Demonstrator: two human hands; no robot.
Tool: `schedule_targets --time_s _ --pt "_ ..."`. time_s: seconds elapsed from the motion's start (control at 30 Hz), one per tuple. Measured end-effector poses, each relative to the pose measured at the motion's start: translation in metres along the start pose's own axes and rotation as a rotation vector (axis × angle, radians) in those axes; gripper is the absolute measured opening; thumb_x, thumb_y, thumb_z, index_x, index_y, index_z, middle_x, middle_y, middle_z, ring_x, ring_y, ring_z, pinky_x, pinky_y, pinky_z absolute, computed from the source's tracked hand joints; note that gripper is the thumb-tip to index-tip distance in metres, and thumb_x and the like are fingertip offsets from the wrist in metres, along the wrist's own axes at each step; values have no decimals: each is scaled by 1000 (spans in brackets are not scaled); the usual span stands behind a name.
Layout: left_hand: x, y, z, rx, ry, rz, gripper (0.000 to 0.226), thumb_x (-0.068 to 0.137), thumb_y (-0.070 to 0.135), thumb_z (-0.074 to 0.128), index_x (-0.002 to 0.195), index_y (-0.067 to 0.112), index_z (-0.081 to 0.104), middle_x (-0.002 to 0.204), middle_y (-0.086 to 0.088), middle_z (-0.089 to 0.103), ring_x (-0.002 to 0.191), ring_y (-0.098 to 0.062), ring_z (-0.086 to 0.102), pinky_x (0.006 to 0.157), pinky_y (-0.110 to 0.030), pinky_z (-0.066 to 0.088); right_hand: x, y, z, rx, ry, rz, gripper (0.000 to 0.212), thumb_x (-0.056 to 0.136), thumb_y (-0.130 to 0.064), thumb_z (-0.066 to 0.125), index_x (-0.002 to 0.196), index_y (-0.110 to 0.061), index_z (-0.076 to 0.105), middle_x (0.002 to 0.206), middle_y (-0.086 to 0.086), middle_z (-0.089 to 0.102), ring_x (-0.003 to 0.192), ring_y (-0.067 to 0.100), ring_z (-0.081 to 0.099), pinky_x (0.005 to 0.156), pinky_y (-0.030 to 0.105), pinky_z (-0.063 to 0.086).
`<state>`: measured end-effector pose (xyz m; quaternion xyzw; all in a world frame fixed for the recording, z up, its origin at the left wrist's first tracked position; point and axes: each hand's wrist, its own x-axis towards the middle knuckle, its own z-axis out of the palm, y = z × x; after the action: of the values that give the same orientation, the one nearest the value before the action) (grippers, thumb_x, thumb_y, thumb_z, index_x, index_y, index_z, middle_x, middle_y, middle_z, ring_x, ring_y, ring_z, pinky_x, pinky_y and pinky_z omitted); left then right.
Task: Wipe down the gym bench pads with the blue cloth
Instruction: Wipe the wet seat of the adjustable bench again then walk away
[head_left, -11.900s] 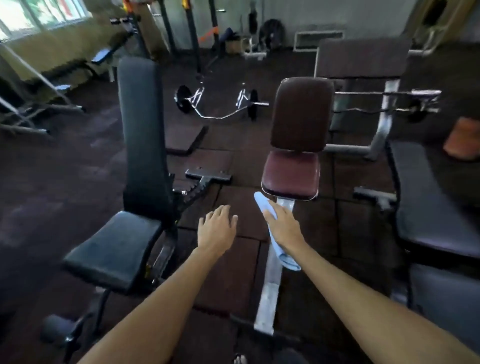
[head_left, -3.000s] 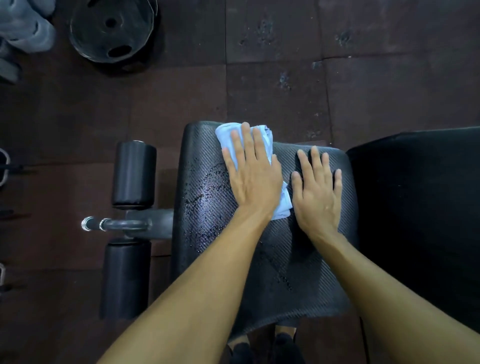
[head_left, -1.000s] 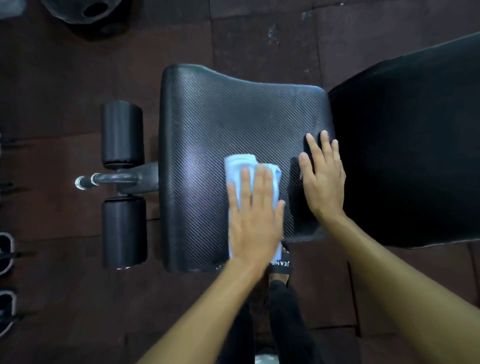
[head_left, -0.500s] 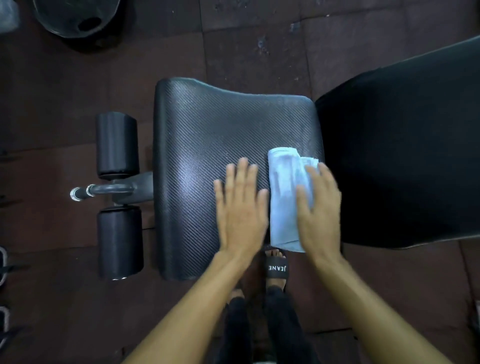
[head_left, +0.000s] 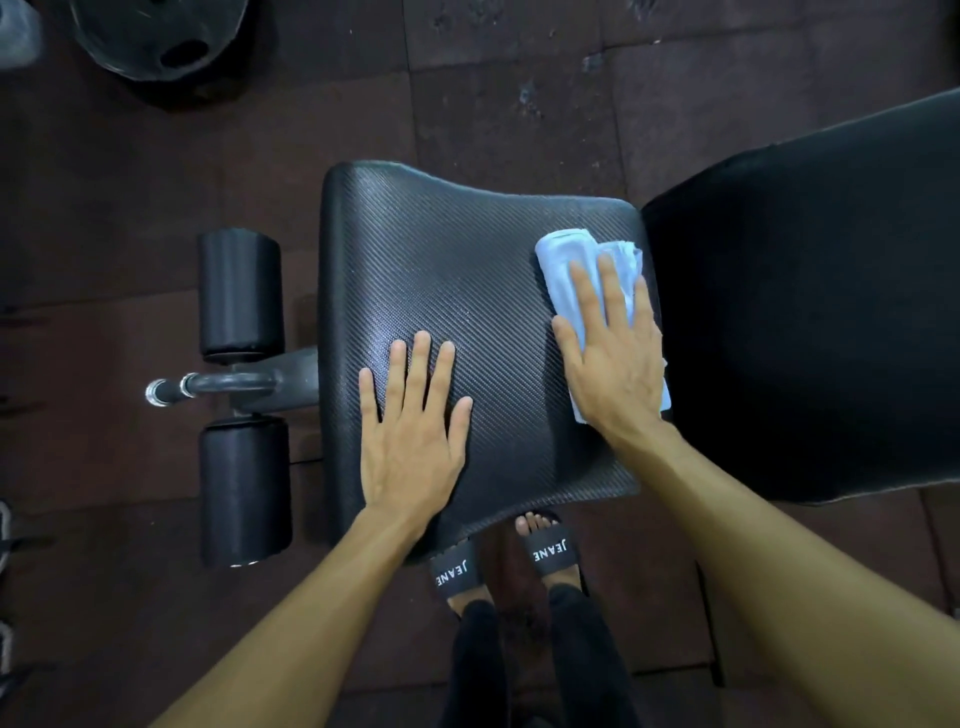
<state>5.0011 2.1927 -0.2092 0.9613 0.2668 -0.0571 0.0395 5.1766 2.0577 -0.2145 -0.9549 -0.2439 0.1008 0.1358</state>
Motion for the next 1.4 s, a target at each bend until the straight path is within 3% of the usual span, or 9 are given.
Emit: schedule_targets --time_s 0.2,0.3,0.53,0.73,0.87,1.0,1.17,1.27,1.4 --pt "-2 0 0 11 10 -4 60 102 47 27 156 23 17 164 -1 10 152 -21 6 122 -51 7 -36 6 -2 -44 -13 -104 54 103 -41 32 156 -30 33 166 -1 26 144 41 31 109 51 39" --pt "-1 1 1 14 23 0 60 102 47 28 156 23 20 164 -1 12 152 -21 8 122 -52 10 -43 3 -2 -98 -22 -10 54 101 -50 40 153 -41 30 166 -6 22 141 41 33 104 54 36" --pt "0 1 0 3 13 -3 59 102 47 28 156 24 21 164 0 14 152 -21 9 122 -51 9 -31 0 0 -111 71 14 48 100 -50 48 146 -36 45 155 0 41 105 40 50 77 50 46" --pt "-2 1 -12 -104 -50 -40 60 101 51 23 155 25 23 163 2 16 152 -20 7 123 -48 6 -26 -2 -15 145 7 29 42 103 -40 46 145 -38 45 155 -3 39 105 36 47 90 53 45" --pt "-20 -11 -39 -178 -69 -185 58 101 50 25 153 24 30 162 1 22 151 -22 14 122 -49 10 -28 -22 -37 493 -150 62 42 105 -38 44 147 -40 42 156 -9 34 118 20 37 104 31 28" --pt "-56 -52 -87 -206 -78 -392 62 98 53 22 151 23 35 159 0 30 148 -23 24 121 -49 18 -41 -97 -65 637 -335 -65 41 105 -34 46 145 -37 46 151 -7 40 129 14 38 107 24 20" --pt "-121 -139 -168 -188 11 -657 63 96 53 25 145 20 46 151 -2 45 140 -25 39 116 -50 29 -79 -239 -98 694 -527 -323 38 105 -34 46 142 -42 47 145 -13 44 130 9 37 117 34 25" --pt "-175 -201 -219 -205 85 -828 57 99 51 33 146 21 44 152 -1 43 142 -24 36 118 -49 25 -118 -336 -119 729 -628 -481 33 105 -33 46 137 -40 52 131 -25 45 129 7 40 115 38 29" --pt "-270 -283 -279 -223 141 -1058 57 100 51 36 151 24 35 157 2 35 147 -21 26 121 -45 15 -194 -462 -136 699 -784 -668 38 103 -38 45 140 -45 48 144 -12 44 135 10 38 115 38 32"
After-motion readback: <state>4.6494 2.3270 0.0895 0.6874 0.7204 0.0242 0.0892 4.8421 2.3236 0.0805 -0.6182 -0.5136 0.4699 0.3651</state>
